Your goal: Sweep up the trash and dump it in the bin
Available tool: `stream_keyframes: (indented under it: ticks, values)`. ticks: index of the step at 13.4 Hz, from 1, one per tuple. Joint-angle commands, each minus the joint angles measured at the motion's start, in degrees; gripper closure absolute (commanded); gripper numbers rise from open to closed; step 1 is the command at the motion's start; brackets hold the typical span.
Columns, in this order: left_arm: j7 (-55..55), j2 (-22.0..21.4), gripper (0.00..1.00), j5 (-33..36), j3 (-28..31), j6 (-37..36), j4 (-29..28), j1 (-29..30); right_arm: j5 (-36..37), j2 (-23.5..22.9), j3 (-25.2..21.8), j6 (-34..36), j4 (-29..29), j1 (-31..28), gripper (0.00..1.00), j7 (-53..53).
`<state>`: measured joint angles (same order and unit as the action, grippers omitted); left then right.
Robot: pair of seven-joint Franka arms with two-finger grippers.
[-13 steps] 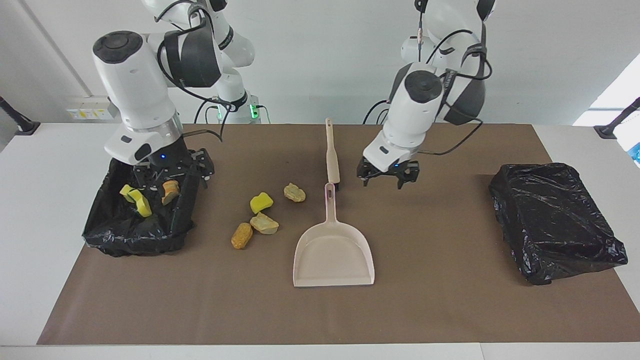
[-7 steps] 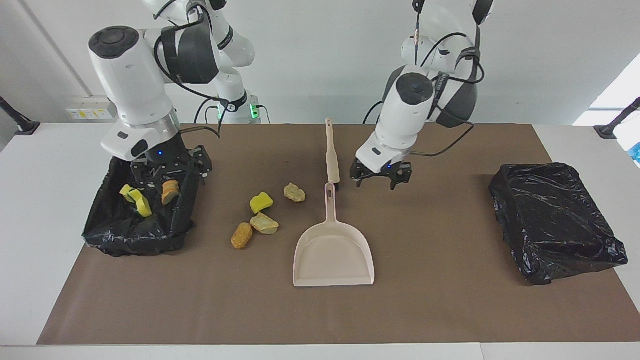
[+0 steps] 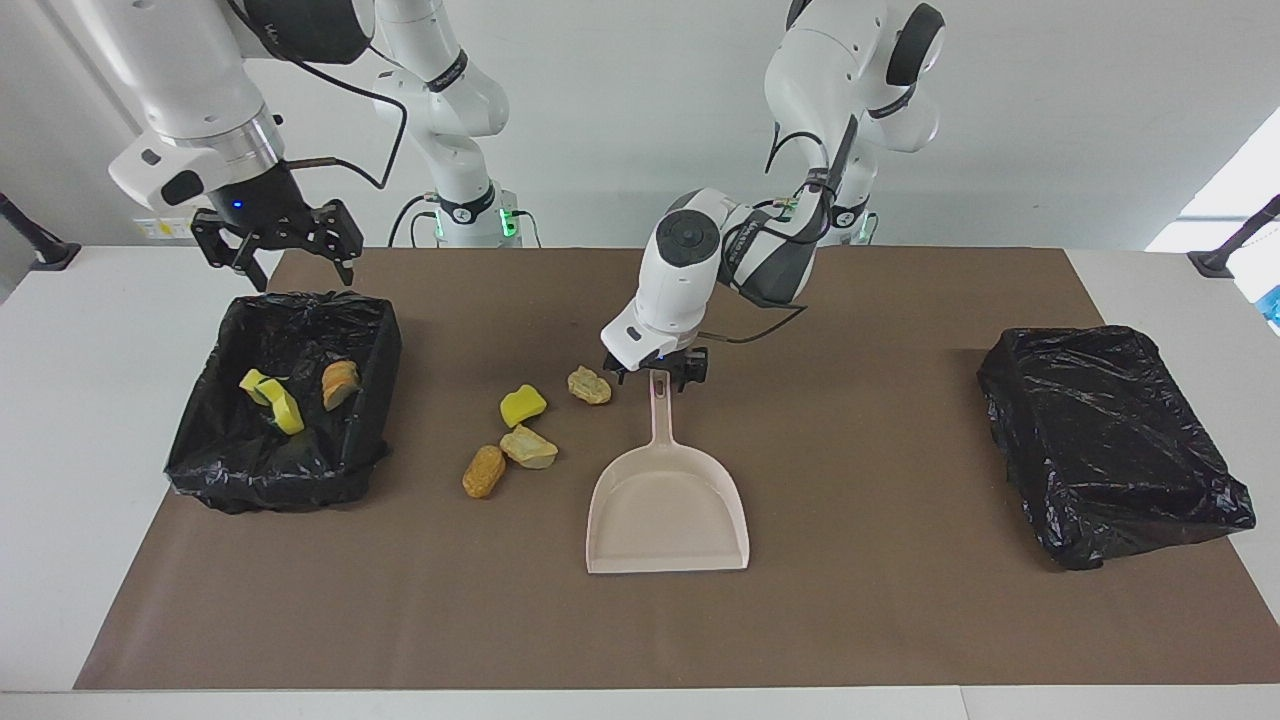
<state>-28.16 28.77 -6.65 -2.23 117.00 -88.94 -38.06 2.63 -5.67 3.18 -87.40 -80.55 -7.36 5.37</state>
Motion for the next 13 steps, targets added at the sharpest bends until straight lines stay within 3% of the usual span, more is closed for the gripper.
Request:
stream_keyframes:
  ticks: [1,3,6,9,10,11,13]
  values:
    - [-0.6,-0.7,0.00,2.6,0.7,-0.4,-0.3,-0.3,-2.4,1.9,-10.3,2.5,-1.8,7.7,0.00,-3.3]
    - [-0.1,-0.6,0.00,7.4,0.7,0.1,0.0,-0.2,-2.7,1.8,-9.2,2.9,-2.2,7.1,0.00,-5.9]
    - [-0.1,-0.5,0.00,8.1,0.7,0.3,0.2,-0.2,-2.9,2.6,-1.5,6.4,-2.3,1.3,0.00,-10.1]
    - [-0.2,-0.1,0.00,7.9,0.7,0.8,0.3,-0.3,-2.9,3.2,-0.8,5.9,-3.9,2.4,0.00,-12.0]
    - [-0.2,-0.1,0.05,7.4,0.6,0.7,0.3,-0.3,-3.0,5.0,-0.7,5.7,-6.7,2.7,0.00,-12.0]
    - [-0.2,0.0,0.24,7.1,0.6,0.7,0.4,-0.3,-3.1,6.4,-0.6,5.4,-9.1,2.8,0.00,-12.2]
    - [-0.3,0.0,0.50,6.7,0.6,0.4,0.4,-0.4,-3.0,10.0,-0.6,0.4,-15.2,2.8,0.00,-12.4]
